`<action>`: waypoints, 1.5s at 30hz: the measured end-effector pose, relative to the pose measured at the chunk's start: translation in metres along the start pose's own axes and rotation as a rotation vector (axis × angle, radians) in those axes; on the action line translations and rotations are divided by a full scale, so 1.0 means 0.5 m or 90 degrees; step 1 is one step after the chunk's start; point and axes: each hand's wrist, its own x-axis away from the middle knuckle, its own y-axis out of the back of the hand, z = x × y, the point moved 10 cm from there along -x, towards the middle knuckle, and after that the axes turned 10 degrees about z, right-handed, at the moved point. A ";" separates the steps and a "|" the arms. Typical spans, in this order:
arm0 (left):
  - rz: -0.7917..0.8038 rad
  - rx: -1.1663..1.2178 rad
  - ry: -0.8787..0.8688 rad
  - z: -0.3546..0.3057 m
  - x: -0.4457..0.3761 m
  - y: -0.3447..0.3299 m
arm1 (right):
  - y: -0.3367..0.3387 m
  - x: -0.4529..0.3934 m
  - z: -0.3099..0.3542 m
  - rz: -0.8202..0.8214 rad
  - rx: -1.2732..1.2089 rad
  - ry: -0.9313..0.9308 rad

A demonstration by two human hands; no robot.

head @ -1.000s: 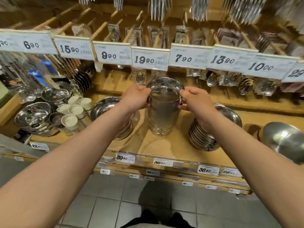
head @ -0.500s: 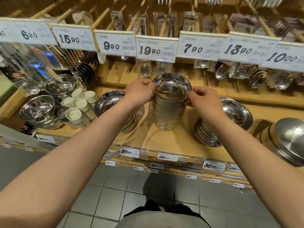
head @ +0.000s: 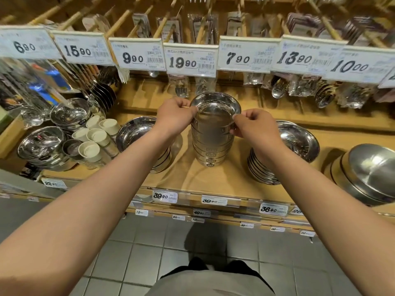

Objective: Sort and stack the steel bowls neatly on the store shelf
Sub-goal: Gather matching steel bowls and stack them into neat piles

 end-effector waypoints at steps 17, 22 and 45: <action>0.007 -0.050 -0.017 -0.008 0.001 0.004 | -0.003 0.010 0.020 0.008 0.034 0.007; 0.016 -0.034 -0.021 -0.005 0.010 0.001 | -0.004 0.005 0.017 0.018 0.031 -0.010; 0.099 0.242 0.166 0.140 0.042 -0.077 | -0.067 -0.002 -0.119 0.135 -0.190 -0.121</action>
